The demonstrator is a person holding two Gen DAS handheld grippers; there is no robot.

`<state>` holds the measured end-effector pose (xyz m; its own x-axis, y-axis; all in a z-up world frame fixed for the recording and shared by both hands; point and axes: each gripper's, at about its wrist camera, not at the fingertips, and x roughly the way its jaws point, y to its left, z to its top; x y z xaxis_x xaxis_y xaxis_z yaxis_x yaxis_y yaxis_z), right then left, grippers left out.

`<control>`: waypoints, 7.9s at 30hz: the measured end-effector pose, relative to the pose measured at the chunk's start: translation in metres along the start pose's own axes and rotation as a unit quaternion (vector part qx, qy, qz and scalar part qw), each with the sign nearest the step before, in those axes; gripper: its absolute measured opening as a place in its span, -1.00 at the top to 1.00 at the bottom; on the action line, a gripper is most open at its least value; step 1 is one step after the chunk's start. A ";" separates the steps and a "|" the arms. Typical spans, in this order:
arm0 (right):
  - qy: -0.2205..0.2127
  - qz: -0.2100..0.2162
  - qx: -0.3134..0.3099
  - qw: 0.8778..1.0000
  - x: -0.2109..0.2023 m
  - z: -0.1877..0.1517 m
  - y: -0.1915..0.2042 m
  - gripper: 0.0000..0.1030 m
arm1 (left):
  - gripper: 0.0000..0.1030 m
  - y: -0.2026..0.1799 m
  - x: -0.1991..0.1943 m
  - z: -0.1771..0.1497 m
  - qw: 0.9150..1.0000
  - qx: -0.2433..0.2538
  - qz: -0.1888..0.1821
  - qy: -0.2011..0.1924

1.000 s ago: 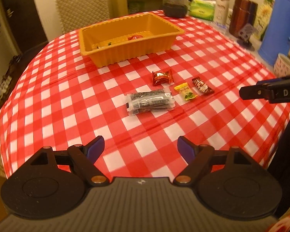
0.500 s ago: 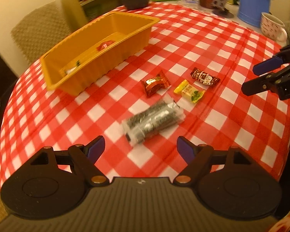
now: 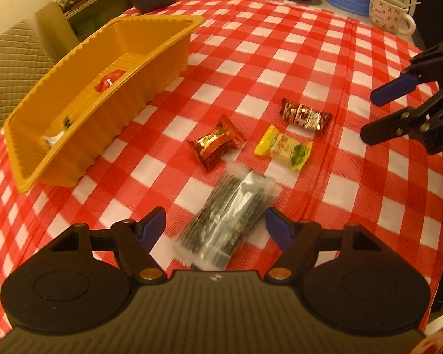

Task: Organize snacks
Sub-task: 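Grasp the clear stick packet with the left tool while the right tool grasps the brown chocolate packet, then carry the clear packet and chocolate packet over the orange tray, then open both tools to drop the packets into the tray, then withdraw both open tools from the tray toward the red and yellow candies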

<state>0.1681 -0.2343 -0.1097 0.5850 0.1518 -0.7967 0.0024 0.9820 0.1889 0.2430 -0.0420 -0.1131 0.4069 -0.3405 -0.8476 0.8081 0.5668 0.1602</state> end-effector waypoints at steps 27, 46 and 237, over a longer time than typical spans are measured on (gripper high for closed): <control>-0.018 0.009 -0.075 0.997 0.048 0.031 0.019 0.30 | 0.32 -0.033 -0.030 -0.034 0.951 -0.298 0.069 -0.039; -0.034 0.021 -0.064 0.997 -0.004 0.011 0.032 0.58 | 0.32 -0.054 -0.066 -0.044 0.931 -0.348 0.096 -0.042; -0.065 0.026 -0.018 0.997 -0.090 0.013 0.035 -0.38 | -0.49 -0.059 -0.162 -0.057 0.888 -0.422 0.164 -0.079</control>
<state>0.1259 -0.2153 -0.0242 0.6840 0.1893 -0.7045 -0.0581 0.9768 0.2061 0.1050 0.0229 -0.0137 0.6700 -0.1162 -0.7332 0.0551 0.9927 -0.1070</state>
